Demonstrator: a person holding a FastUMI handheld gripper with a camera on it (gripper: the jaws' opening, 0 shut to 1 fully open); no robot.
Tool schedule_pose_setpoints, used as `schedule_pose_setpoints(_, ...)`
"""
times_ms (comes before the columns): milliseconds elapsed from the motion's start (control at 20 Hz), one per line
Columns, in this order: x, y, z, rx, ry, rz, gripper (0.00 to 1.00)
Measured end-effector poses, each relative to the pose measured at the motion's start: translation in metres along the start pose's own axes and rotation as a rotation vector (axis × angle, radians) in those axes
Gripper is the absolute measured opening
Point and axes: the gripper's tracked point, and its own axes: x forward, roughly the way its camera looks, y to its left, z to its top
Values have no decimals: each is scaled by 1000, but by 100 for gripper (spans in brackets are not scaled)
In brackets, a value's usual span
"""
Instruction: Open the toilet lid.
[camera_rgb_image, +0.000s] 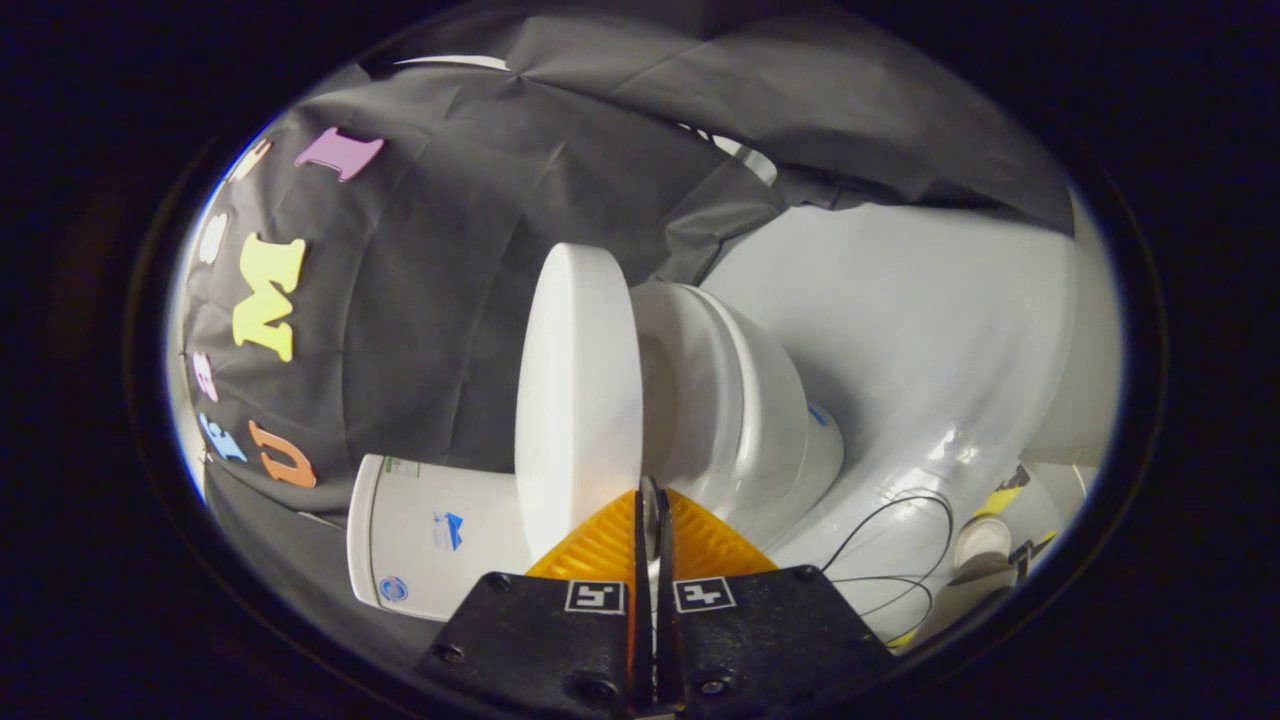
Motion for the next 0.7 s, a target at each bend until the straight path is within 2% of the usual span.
schedule_pose_setpoints(700,-26,74,3,-134,-33,51,5)
